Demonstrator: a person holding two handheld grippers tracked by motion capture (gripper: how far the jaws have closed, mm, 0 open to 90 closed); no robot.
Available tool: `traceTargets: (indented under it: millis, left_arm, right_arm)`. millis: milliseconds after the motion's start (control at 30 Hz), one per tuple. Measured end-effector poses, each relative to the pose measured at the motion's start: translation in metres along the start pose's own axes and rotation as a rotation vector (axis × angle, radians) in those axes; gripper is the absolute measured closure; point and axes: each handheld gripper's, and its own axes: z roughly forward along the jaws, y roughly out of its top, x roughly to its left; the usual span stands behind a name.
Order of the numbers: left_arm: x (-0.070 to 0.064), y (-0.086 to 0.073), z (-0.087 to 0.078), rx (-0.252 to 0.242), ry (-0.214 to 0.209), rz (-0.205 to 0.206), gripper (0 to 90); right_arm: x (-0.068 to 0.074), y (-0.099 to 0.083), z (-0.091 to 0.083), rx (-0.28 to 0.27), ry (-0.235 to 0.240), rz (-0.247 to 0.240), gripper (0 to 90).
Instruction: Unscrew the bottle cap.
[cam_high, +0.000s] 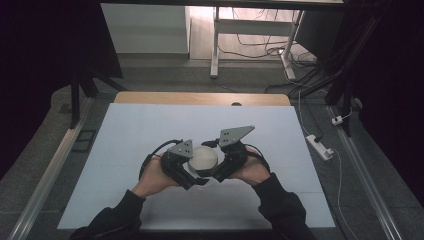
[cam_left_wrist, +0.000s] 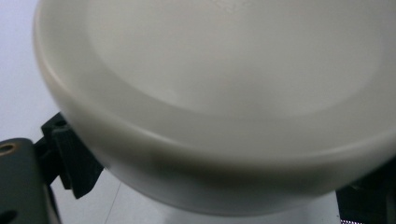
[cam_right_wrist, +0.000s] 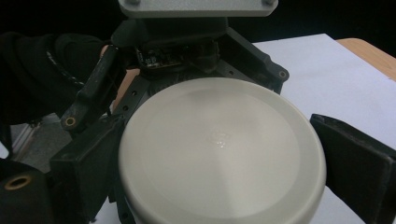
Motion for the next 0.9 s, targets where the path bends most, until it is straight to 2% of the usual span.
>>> traceTargets:
  millis: [100,133,233,300,400,467,567,700,800,900]
  left_arm:
    - [0.001,0.000,-0.001,-0.005,0.023,-0.014,7.8]
    - [0.001,-0.001,-0.001,-0.008,0.033,-0.023,7.8]
    - [0.002,-0.001,-0.003,-0.010,0.057,-0.036,7.8]
    - [0.002,-0.001,-0.004,-0.023,0.093,-0.066,7.8]
    - [0.002,-0.001,-0.005,-0.027,0.125,-0.086,7.8]
    - [0.002,-0.001,-0.006,-0.027,0.139,-0.098,7.7]
    - [0.002,-0.001,-0.006,-0.024,0.151,-0.106,7.8]
    - [0.001,0.001,-0.006,-0.018,0.157,-0.102,7.8]
    - [0.000,0.001,-0.005,-0.024,0.153,-0.102,7.8]
    - [0.000,0.001,-0.007,-0.022,0.145,-0.089,7.8]
  right_arm:
    - [0.002,0.003,0.000,0.003,-0.058,0.045,1.2]
    - [0.004,0.005,0.000,0.009,-0.088,0.042,0.0]
    - [0.009,0.008,-0.003,0.000,-0.156,0.045,0.0]
    - [0.012,0.010,-0.003,-0.007,-0.191,0.067,0.0]
    - [0.014,0.010,-0.001,-0.004,-0.252,0.104,0.0]
    - [0.016,0.010,0.002,-0.009,-0.280,0.112,0.0]
    - [0.018,0.010,0.006,-0.015,-0.312,0.127,0.0]
    - [0.022,0.009,0.011,-0.006,-0.364,0.091,0.0]
    - [0.025,0.009,0.012,-0.021,-0.360,0.080,6.7]
    - [0.028,0.010,0.013,-0.022,-0.370,0.061,6.8]
